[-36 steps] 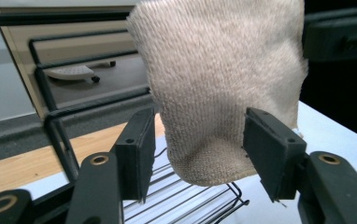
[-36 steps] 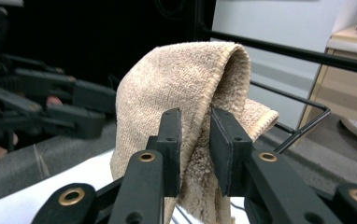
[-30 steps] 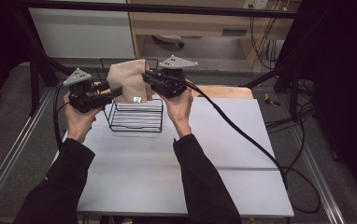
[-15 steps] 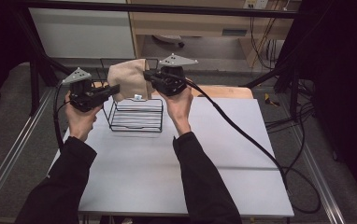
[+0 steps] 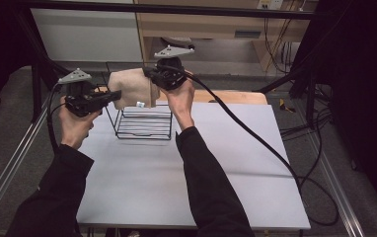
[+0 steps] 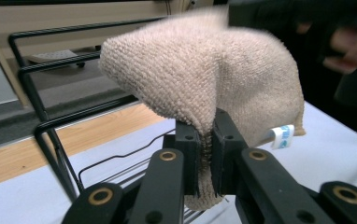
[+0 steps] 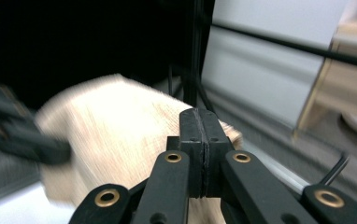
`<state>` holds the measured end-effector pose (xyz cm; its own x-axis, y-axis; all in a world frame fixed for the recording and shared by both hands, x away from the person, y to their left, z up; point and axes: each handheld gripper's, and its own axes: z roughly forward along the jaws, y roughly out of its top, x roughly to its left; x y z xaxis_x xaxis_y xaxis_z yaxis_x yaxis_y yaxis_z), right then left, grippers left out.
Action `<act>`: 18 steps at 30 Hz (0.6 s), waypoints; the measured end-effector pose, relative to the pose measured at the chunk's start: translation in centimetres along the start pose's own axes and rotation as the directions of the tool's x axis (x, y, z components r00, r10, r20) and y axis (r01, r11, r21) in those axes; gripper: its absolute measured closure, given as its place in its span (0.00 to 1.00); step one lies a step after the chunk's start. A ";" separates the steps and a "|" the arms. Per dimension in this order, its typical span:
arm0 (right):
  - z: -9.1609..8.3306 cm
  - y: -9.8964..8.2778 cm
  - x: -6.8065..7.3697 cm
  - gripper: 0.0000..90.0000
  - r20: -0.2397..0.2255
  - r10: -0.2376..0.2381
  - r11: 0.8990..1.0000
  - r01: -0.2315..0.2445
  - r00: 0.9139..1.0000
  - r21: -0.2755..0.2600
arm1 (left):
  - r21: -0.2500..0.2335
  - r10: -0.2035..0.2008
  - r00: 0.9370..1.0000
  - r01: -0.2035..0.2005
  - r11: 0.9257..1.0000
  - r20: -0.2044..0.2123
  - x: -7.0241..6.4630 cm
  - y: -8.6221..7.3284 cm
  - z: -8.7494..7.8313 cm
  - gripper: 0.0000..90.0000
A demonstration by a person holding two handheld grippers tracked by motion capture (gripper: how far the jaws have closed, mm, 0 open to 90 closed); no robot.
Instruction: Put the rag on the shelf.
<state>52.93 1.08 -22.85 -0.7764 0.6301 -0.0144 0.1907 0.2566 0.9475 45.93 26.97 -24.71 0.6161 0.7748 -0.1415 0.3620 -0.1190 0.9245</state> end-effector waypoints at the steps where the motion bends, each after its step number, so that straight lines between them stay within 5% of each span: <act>1: 0.3 -0.2 0.0 1.00 -0.003 -0.003 0.999 0.003 1.000 0.034 | -0.017 -0.017 1.000 0.018 1.000 0.019 0.3 0.0 -0.1 0.91; 5: 0.8 -0.3 -0.5 1.00 -0.028 0.031 0.994 -0.028 0.999 0.107 | -0.037 -0.010 1.000 0.011 0.999 0.017 0.2 0.2 0.2 0.90; 9: 0.9 0.1 -0.5 1.00 0.002 -0.001 0.984 0.000 1.000 0.177 | -0.060 0.002 1.000 -0.003 0.998 -0.020 -0.2 0.4 0.5 0.88; 13: 0.7 0.3 -0.6 1.00 0.007 -0.001 0.979 -0.001 1.000 0.204 | -0.070 0.001 1.000 -0.002 0.998 -0.013 -0.5 0.5 0.4 0.87; 15: 0.5 0.4 -0.7 1.00 0.010 -0.004 0.976 0.002 1.000 0.219 | -0.072 0.015 1.000 -0.016 0.997 -0.010 -0.8 0.4 0.0 0.82; 18: 0.6 0.3 -0.9 1.00 0.029 -0.001 0.972 -0.005 1.000 0.233 | -0.099 0.037 0.998 -0.043 0.994 -0.059 -0.9 0.5 -0.6 0.70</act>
<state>54.05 1.00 -22.72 -0.7589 0.6507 -0.0249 0.3296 0.4168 0.8471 45.14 26.57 -23.88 0.5866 0.8053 -0.0860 0.2645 -0.0902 0.9602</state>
